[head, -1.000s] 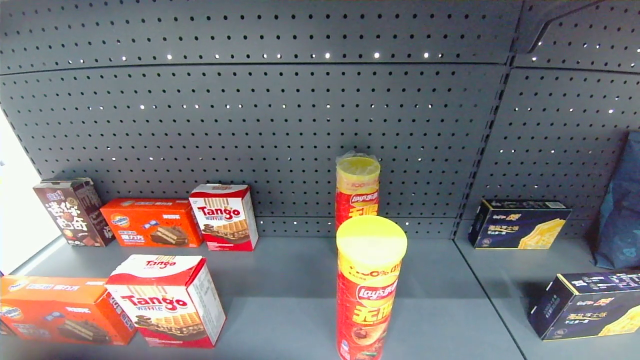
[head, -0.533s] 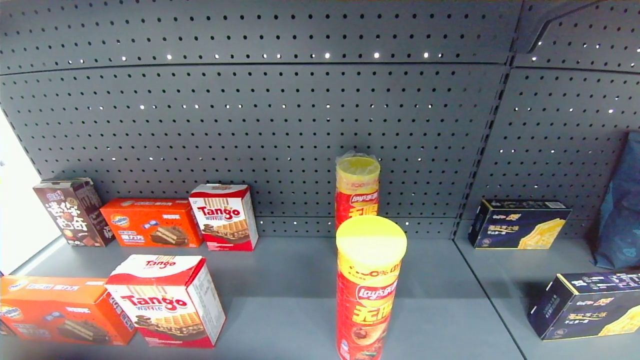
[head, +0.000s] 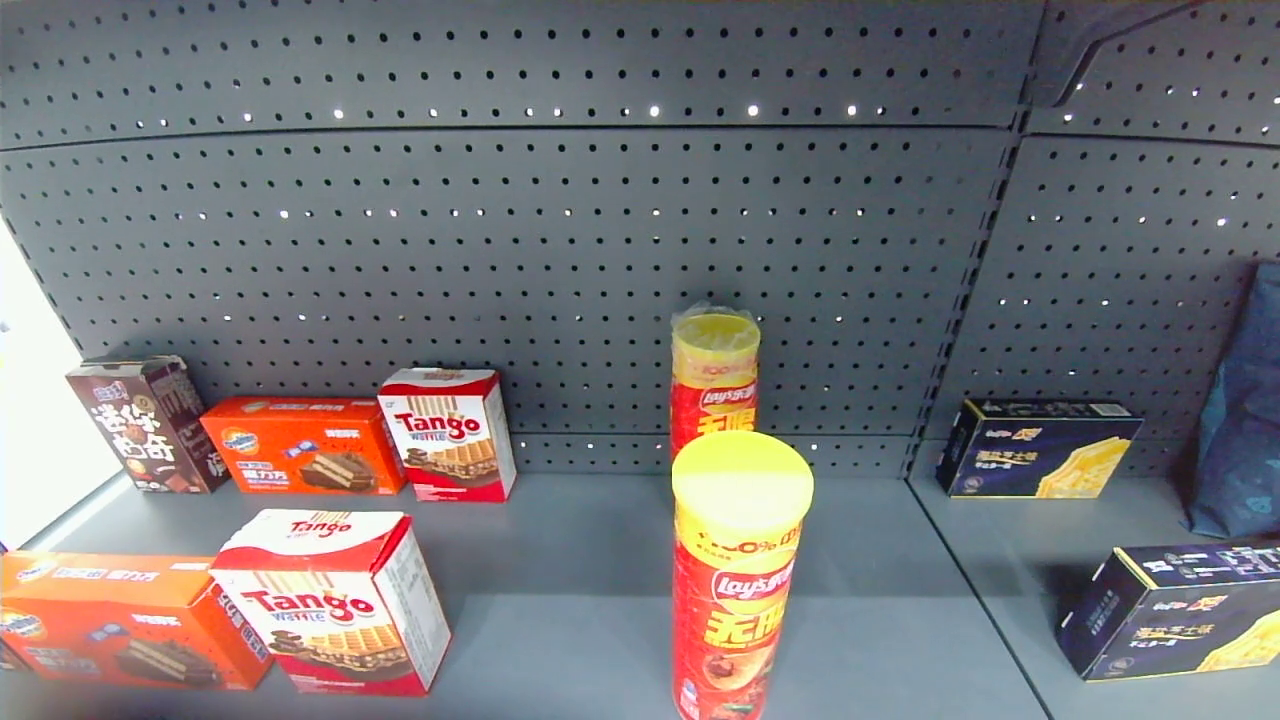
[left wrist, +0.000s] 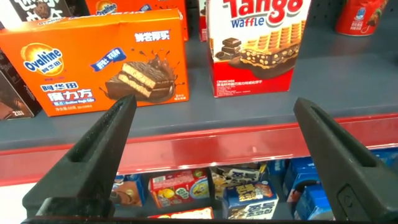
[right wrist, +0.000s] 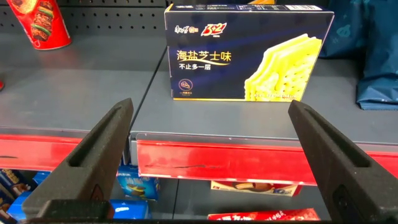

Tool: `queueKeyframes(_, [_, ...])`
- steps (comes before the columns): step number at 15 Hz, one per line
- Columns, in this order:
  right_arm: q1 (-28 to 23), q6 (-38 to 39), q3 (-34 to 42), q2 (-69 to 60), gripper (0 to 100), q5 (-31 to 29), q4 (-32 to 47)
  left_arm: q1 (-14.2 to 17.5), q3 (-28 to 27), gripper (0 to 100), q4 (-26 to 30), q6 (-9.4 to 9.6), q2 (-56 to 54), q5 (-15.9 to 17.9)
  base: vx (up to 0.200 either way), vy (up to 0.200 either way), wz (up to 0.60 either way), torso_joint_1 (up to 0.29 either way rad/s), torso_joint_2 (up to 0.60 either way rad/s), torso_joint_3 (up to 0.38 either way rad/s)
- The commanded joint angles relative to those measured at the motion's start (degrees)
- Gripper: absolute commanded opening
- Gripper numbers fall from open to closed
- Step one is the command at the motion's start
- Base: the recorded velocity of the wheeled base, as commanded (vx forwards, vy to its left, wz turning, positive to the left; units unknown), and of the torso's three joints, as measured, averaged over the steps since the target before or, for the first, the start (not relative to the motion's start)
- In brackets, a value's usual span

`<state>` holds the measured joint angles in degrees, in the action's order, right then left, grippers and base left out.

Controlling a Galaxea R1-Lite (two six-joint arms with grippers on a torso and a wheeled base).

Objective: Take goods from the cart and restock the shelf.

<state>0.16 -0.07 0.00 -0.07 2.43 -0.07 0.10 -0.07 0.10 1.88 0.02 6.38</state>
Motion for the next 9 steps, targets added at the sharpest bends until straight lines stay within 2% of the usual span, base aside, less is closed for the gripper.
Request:
queueKeyframes(1, [0.0,0.0,0.0,0.1,100,0.0,0.0,0.0,0.0,100,0.0,0.14,0.0,0.0,0.000,0.000,0.00,0.000,0.00,0.000])
queueKeyframes(9, [0.0,0.0,0.0,0.1,100,0.0,0.0,0.0,0.0,100,0.0,-0.12,0.0,0.0,0.000,0.000,0.00,0.000,0.00,0.000])
